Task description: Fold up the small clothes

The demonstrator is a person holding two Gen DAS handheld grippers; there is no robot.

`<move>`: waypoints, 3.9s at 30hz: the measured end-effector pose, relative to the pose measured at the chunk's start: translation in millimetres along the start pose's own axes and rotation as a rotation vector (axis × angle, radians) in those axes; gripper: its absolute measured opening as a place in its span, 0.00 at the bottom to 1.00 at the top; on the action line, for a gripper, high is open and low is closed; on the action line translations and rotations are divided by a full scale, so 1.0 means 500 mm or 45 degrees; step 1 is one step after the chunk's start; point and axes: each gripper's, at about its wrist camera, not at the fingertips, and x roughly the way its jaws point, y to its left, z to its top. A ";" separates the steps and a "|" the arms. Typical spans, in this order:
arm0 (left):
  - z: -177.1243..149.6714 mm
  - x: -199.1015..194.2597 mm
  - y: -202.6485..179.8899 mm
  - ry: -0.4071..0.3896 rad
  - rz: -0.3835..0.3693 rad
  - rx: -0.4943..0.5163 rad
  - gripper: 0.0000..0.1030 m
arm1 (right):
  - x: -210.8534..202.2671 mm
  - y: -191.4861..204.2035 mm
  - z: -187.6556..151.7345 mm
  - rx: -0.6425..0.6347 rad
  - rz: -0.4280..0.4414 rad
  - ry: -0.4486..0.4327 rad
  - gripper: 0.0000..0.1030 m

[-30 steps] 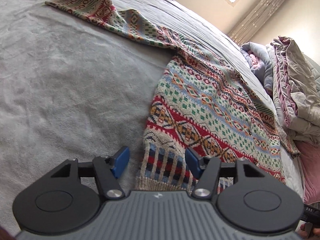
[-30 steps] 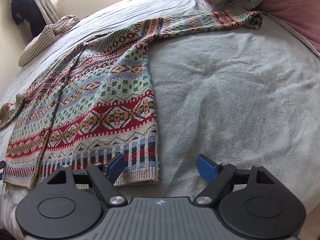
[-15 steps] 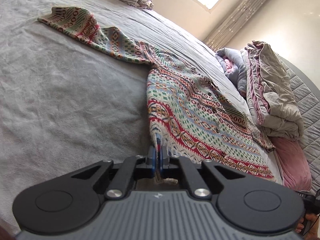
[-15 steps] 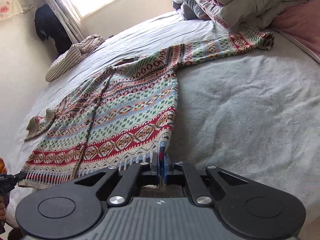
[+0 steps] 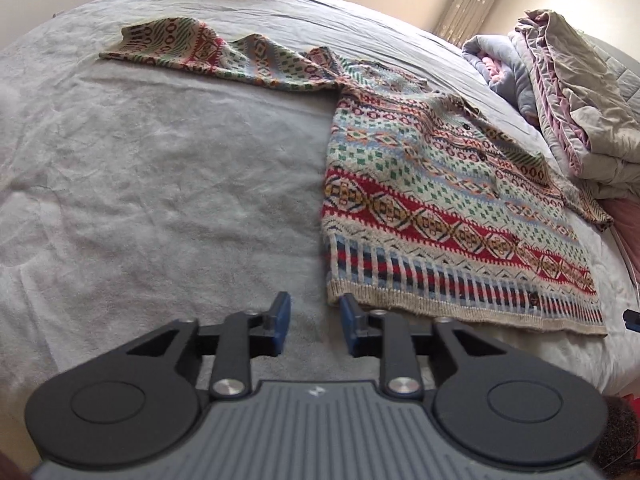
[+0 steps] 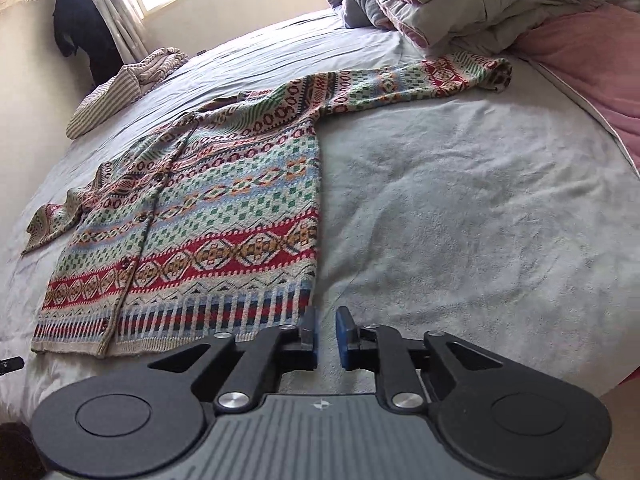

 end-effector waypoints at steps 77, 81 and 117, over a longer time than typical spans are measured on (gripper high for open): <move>0.595 0.827 -0.695 0.144 -0.405 0.390 0.37 | 0.393 -0.534 0.483 0.123 -0.504 -0.106 0.54; 0.582 0.826 -0.706 0.121 -0.448 0.392 0.00 | 0.396 -0.493 0.477 0.024 -0.518 -0.126 0.08; 0.308 0.608 -0.775 -0.111 -0.589 0.728 0.77 | 0.227 -0.544 0.262 0.695 -0.215 -0.420 0.71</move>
